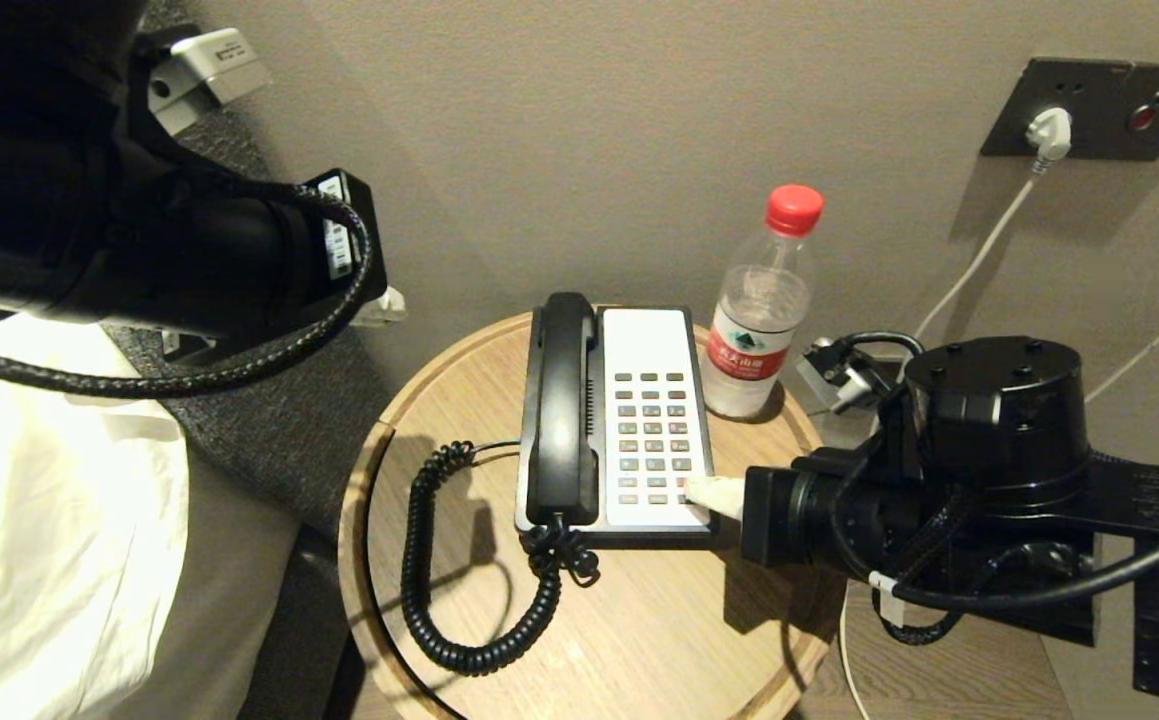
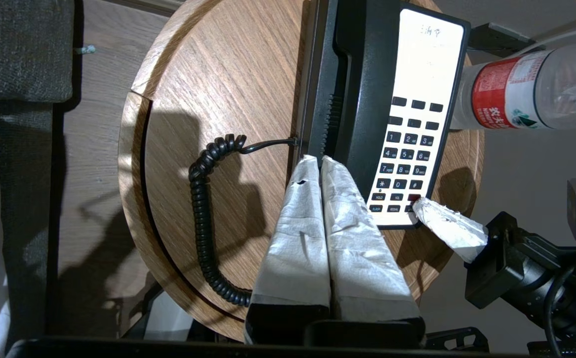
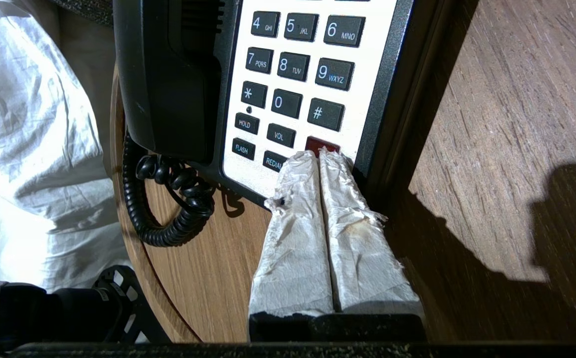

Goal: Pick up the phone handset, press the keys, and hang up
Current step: End the call using the dial pad

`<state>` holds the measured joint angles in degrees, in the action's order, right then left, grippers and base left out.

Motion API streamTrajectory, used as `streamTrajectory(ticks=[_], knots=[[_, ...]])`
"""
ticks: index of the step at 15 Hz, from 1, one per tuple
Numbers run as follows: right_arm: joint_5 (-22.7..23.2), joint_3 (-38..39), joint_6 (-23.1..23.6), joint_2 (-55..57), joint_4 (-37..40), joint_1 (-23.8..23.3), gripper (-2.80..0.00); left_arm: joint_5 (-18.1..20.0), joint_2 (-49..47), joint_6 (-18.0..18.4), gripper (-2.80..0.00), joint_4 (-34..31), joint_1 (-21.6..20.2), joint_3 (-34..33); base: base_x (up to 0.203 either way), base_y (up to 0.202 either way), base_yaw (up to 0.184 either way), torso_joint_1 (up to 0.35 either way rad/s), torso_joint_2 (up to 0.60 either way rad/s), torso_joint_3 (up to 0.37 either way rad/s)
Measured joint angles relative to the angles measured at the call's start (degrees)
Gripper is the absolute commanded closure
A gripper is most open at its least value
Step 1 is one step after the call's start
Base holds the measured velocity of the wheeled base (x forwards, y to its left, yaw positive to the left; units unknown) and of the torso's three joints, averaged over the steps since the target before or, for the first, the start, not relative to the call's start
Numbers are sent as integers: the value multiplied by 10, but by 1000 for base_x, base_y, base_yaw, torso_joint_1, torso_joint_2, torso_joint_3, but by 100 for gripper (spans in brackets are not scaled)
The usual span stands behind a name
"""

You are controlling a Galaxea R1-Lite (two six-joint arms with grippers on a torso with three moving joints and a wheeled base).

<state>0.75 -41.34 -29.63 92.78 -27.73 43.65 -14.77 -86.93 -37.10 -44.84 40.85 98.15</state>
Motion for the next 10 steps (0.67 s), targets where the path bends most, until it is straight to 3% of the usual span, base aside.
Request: streamTrajectory(ticks=[10], knots=[[1, -1, -2, -12, -15, 4, 0, 0, 6, 0, 0, 2, -1, -12, 0, 0, 0, 0, 0, 0]])
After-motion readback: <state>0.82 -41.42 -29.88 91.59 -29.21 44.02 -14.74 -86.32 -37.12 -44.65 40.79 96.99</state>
